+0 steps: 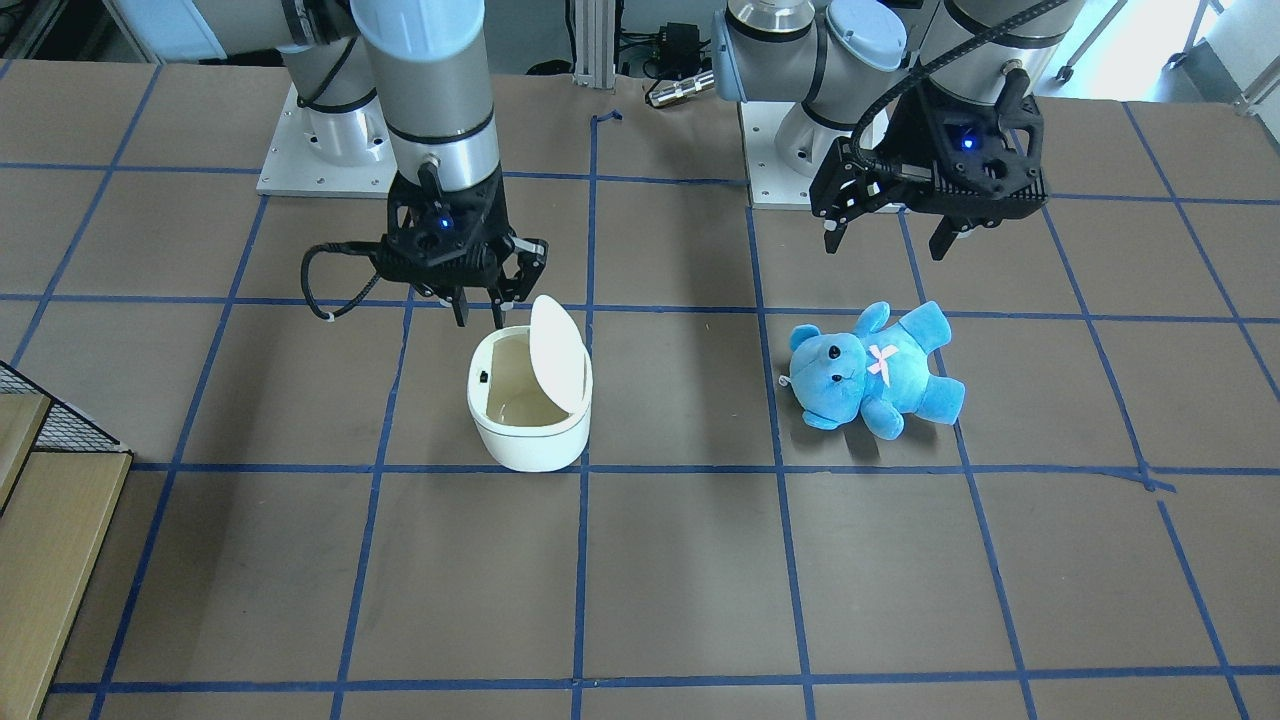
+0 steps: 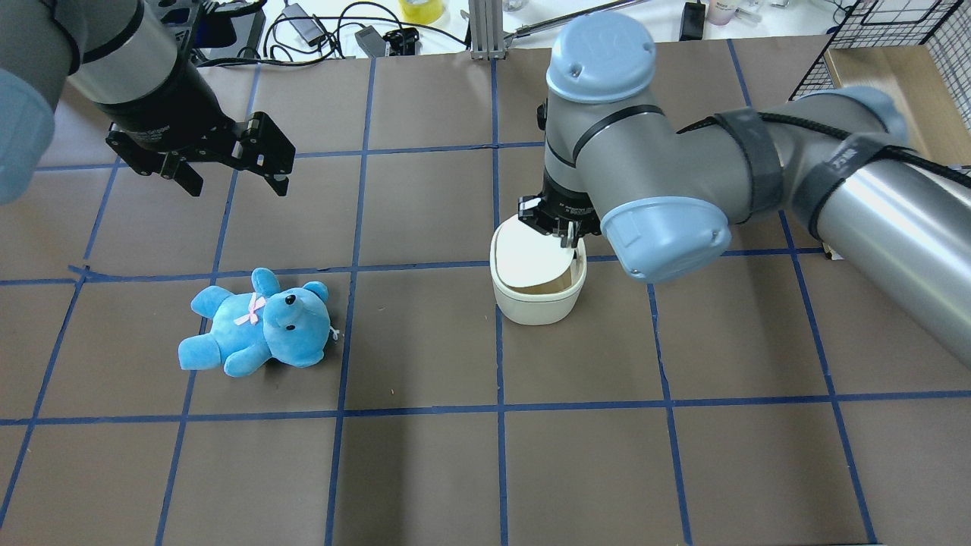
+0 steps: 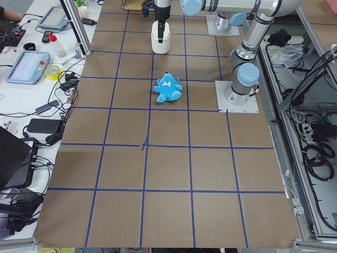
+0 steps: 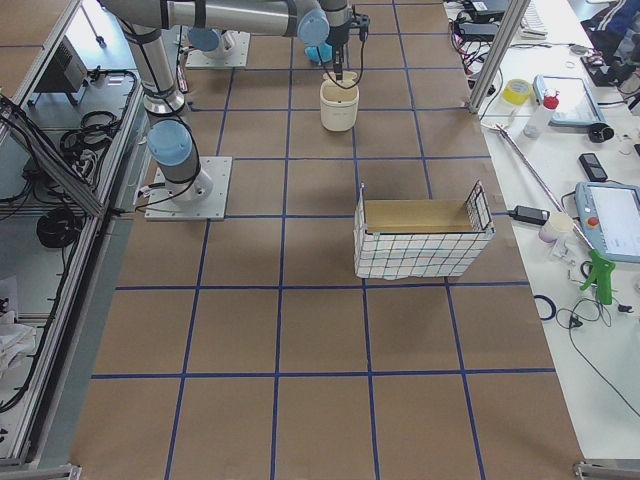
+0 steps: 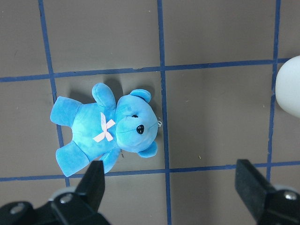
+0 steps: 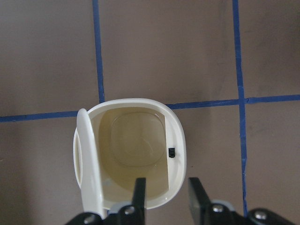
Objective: Open trash can with right arm
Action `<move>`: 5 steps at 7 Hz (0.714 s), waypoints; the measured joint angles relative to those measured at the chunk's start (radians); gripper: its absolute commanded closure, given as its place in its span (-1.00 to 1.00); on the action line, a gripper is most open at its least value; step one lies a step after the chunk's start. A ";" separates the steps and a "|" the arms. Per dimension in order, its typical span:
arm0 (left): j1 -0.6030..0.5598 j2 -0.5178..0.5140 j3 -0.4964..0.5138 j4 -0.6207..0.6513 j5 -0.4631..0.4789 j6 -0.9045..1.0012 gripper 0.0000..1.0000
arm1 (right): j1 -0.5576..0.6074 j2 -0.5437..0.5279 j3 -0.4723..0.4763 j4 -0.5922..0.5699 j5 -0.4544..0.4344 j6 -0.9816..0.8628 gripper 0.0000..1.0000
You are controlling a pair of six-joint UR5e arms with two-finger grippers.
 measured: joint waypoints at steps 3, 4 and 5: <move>0.000 0.000 0.000 0.000 -0.001 0.000 -1.00 | -0.105 -0.024 -0.211 0.270 0.002 -0.074 -1.00; 0.000 0.000 0.000 0.000 -0.001 0.000 -1.00 | -0.175 -0.026 -0.253 0.326 0.006 -0.148 -1.00; 0.000 0.000 0.000 0.000 0.000 0.000 -1.00 | -0.222 -0.030 -0.273 0.361 0.008 -0.203 -1.00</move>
